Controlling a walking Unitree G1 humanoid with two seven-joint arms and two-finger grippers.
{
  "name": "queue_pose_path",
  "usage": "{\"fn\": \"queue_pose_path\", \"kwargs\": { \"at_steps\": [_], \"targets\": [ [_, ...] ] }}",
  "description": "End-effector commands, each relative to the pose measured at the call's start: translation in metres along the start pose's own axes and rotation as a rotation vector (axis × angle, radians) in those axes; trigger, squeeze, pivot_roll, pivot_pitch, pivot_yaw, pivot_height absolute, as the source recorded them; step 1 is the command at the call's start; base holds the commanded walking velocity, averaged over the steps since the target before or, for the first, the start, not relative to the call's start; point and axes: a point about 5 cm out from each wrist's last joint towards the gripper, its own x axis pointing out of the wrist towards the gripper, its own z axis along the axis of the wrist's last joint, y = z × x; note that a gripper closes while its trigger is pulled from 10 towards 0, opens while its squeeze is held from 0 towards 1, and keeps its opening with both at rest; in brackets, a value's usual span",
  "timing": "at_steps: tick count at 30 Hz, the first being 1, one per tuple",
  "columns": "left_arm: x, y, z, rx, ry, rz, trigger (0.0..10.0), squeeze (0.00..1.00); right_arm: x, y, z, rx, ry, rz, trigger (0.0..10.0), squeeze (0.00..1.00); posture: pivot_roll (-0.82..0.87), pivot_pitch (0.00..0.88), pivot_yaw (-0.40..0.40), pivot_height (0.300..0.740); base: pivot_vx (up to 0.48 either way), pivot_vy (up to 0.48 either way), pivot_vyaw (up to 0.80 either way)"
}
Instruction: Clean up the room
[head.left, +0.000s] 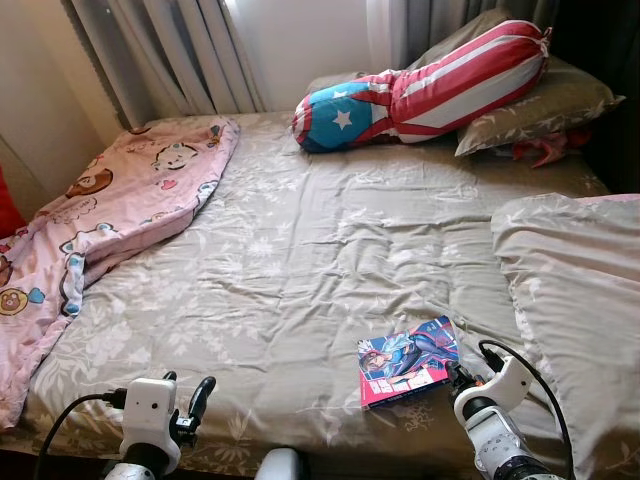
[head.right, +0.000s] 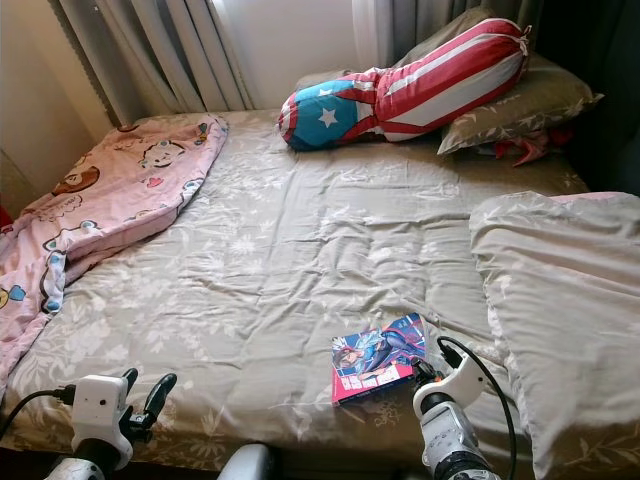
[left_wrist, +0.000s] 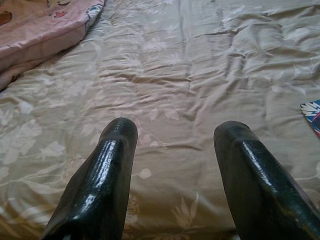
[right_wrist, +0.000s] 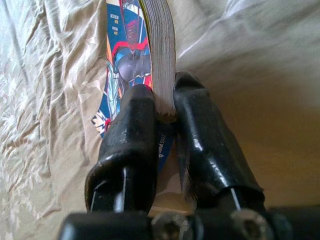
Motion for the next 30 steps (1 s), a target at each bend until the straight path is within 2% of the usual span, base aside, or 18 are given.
{"fn": "queue_pose_path", "kwargs": {
  "at_steps": [1, 5, 6, 7, 11, 13, 14, 15, 16, 18, 30],
  "targets": [
    [-0.002, 0.003, 0.001, 0.02, 0.013, -0.004, 10.0, 0.0, 0.001, 0.001, 0.003, 0.01, -0.017, -0.011, 10.0, 0.0, 0.18, 0.072, 0.132, 0.644, 0.0, 0.0, 0.0],
    [-0.002, 0.003, 0.002, 0.02, 0.018, -0.002, 10.0, 0.0, 0.001, -0.001, 0.005, 0.017, -0.025, -0.022, 10.0, 0.0, 0.18, 0.072, 0.132, 0.644, 0.0, 0.0, 0.0],
    [-0.002, 0.003, 0.002, 0.021, 0.021, -0.002, 10.0, 0.0, 0.001, -0.001, 0.005, 0.035, -0.025, -0.023, 10.0, 0.21, 0.18, 0.07, 0.131, 0.644, 0.0, 0.0, 0.0],
    [-0.002, 0.003, 0.002, 0.02, 0.022, -0.001, 10.0, 0.0, 0.0, -0.002, 0.005, 0.032, -0.023, -0.025, 10.0, 0.86, 0.18, 0.07, 0.131, 0.644, 0.0, 0.0, 0.0],
    [-0.001, 0.002, 0.003, 0.016, 0.025, 0.0, 10.0, 0.0, 0.0, -0.004, 0.004, 0.036, -0.025, -0.037, 10.0, 0.84, 0.18, 0.07, 0.131, 0.644, 0.0, 0.0, 0.0],
    [0.0, 0.001, 0.003, 0.017, 0.027, -0.003, 10.0, 0.0, -0.001, -0.006, 0.004, 0.051, -0.025, -0.051, 10.0, 0.81, 0.18, 0.07, 0.13, 0.644, 0.0, 0.0, 0.0],
    [0.0, 0.001, 0.003, 0.016, 0.027, -0.003, 10.0, 0.0, -0.001, -0.007, 0.004, 0.052, -0.027, -0.052, 10.0, 0.76, 0.18, 0.071, 0.131, 0.644, 0.0, 0.0, 0.0],
    [0.001, 0.001, 0.004, 0.014, 0.027, -0.001, 10.0, 0.0, -0.001, -0.007, 0.005, 0.056, -0.033, -0.054, 10.0, 0.65, 0.18, 0.071, 0.131, 0.644, 0.0, 0.0, 0.0],
    [0.001, 0.001, 0.004, 0.014, 0.027, -0.001, 10.0, 0.0, -0.001, -0.008, 0.006, 0.057, -0.035, -0.056, 10.0, 0.4, 0.18, 0.071, 0.131, 0.644, 0.0, 0.0, 0.0],
    [0.001, 0.0, 0.004, 0.012, 0.027, -0.001, 10.0, 0.0, -0.001, -0.01, 0.007, 0.06, -0.043, -0.067, 10.0, 0.0, 0.18, 0.072, 0.129, 0.644, 0.0, 0.0, 0.0],
    [0.003, -0.002, 0.004, 0.005, 0.027, -0.005, 10.0, 0.0, -0.004, -0.019, 0.012, 0.087, -0.068, -0.106, 10.0, 0.0, 0.18, 0.07, 0.13, 0.644, 0.0, 0.0, 0.0]
  ]
}}
